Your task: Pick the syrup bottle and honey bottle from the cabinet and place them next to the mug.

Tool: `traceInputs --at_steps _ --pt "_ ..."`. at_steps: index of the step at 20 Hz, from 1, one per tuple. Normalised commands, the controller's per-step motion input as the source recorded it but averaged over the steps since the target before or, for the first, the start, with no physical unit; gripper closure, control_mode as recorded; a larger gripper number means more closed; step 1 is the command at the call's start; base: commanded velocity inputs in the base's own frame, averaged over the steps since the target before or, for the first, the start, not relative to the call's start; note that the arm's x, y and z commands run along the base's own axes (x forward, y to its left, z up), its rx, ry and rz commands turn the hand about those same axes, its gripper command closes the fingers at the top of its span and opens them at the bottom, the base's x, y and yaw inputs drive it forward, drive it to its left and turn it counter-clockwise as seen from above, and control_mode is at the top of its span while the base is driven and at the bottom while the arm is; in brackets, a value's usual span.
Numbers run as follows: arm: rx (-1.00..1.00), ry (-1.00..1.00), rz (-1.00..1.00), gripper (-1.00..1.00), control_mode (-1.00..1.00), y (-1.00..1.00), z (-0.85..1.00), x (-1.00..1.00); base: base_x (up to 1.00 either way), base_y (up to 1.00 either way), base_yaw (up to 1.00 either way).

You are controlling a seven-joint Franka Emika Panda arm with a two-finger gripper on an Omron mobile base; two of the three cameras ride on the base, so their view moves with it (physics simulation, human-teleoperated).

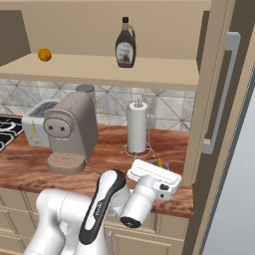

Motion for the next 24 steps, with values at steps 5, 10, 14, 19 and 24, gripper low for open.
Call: traceInputs --at_steps 5,10,14,19,24 --pt "0.0 0.08 0.0 1.0 -1.0 0.15 0.0 0.22 0.0 0.0 0.0" --pt "-0.01 0.12 0.0 1.0 -1.0 0.02 -0.01 0.44 0.0 0.0 0.0" --pt "-0.03 0.15 0.0 1.0 -1.0 0.0 -0.13 0.31 0.0 0.0 0.0" --pt "0.0 0.08 0.0 1.0 -1.0 0.0 -0.15 0.04 0.0 0.0 0.0" --pt "0.0 0.06 0.0 1.0 -1.0 0.0 -0.17 0.0 0.0 0.0 0.0"
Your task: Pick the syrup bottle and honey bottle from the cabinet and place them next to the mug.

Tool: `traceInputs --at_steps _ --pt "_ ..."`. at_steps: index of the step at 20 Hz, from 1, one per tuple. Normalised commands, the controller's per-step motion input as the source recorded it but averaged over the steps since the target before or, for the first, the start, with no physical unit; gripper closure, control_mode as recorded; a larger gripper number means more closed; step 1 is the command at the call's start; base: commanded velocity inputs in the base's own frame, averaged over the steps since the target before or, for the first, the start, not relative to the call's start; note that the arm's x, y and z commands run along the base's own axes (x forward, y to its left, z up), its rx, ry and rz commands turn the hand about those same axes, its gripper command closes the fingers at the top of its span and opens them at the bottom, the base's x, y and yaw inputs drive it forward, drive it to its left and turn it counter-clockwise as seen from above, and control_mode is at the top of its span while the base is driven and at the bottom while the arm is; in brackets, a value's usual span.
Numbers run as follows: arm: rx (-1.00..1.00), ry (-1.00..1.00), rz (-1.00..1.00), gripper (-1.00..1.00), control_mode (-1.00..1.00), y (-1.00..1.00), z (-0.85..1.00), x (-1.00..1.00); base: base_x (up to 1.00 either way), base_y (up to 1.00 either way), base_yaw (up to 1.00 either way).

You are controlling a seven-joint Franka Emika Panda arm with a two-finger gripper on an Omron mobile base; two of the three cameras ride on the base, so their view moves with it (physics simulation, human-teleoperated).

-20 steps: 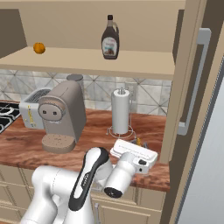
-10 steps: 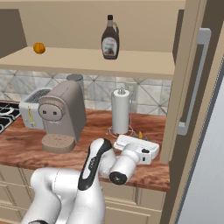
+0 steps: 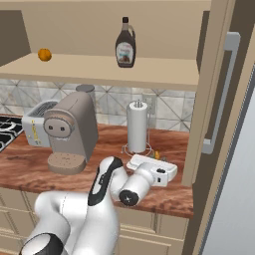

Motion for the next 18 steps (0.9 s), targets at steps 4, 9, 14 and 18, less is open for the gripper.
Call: traceInputs --at_steps 4,9,14,18 --pt "0.0 0.02 0.0 1.0 -1.0 -0.04 -0.1 0.08 0.0 0.0 0.0" --pt "0.0 0.0 0.0 1.0 -1.0 -0.07 0.0 0.24 0.0 0.0 0.0" --pt "0.0 0.0 0.0 1.0 -1.0 0.0 0.0 0.0 0.0 0.0 0.0" --pt "0.04 0.03 0.03 1.0 -1.0 -0.13 -0.1 0.1 0.0 0.0 0.0"
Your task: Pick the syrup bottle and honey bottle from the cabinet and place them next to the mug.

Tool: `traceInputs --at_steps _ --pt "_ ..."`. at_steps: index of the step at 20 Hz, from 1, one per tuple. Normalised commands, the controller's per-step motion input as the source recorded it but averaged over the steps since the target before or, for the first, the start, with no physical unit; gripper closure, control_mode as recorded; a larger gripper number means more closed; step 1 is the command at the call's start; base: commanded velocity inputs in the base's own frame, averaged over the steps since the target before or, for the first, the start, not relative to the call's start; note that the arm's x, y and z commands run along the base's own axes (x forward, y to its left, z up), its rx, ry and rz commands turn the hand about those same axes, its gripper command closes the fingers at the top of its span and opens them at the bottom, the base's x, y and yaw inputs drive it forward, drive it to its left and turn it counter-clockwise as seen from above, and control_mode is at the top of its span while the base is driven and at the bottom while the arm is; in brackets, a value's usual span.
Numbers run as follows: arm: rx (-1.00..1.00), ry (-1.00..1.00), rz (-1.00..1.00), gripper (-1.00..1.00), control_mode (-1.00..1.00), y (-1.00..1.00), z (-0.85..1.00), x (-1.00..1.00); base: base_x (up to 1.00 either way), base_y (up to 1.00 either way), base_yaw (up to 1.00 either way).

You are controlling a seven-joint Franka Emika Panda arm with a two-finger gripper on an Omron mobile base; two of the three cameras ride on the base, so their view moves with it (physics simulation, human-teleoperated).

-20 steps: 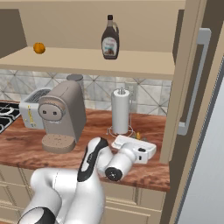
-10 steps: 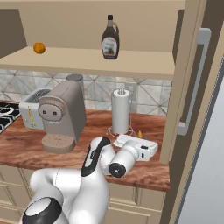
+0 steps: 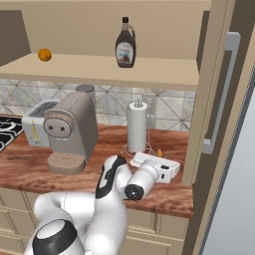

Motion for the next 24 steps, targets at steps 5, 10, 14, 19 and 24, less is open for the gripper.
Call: traceInputs --at_steps 5,10,14,19,24 --pt "0.04 0.0 0.02 1.0 -1.0 -0.24 -0.03 0.12 0.0 0.0 0.0" --pt "0.01 0.0 0.0 1.0 -1.0 -0.04 0.0 0.0 0.0 0.0 0.0" --pt "0.0 0.0 0.0 1.0 -1.0 0.0 -0.09 0.03 0.0 0.0 0.0" --pt "0.0 0.0 0.0 1.0 -1.0 -0.02 -0.24 0.08 0.0 0.0 0.0" --pt "0.0 0.0 0.0 1.0 -1.0 -0.01 -0.09 0.06 0.0 0.0 0.0"
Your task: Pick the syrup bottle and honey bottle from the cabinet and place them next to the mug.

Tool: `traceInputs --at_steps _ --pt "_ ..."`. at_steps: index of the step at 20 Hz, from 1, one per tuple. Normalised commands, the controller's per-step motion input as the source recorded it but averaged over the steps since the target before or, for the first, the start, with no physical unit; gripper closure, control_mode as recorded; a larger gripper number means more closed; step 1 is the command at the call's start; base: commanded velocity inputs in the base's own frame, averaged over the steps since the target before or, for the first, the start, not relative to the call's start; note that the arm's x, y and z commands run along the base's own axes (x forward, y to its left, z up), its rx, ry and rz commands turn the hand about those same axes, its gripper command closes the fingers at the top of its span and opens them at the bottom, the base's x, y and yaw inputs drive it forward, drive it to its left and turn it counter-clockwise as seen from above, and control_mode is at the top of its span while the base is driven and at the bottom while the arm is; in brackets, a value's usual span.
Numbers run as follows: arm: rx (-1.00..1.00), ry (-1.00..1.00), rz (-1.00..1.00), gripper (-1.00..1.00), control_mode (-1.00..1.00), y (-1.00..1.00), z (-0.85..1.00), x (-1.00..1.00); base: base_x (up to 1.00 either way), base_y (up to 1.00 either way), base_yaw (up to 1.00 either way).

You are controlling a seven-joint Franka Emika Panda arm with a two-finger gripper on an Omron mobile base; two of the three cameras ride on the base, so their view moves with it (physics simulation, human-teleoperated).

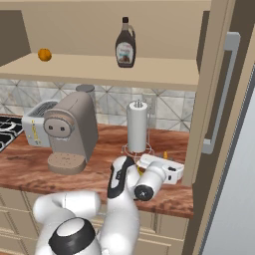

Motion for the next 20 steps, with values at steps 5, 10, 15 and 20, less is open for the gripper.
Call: traceInputs --at_steps 5,10,15,20 --pt "0.0 0.0 0.0 1.0 -1.0 -0.03 -0.06 0.02 0.0 0.0 0.0" --pt "0.0 0.0 0.0 1.0 -1.0 -0.07 -0.1 0.05 0.0 0.0 0.0" --pt "0.0 0.0 0.0 1.0 -1.0 -0.06 -0.07 0.05 0.0 0.0 0.0" --pt "0.0 0.0 0.0 -1.0 -1.0 -0.01 -0.07 0.04 0.0 0.0 0.0"
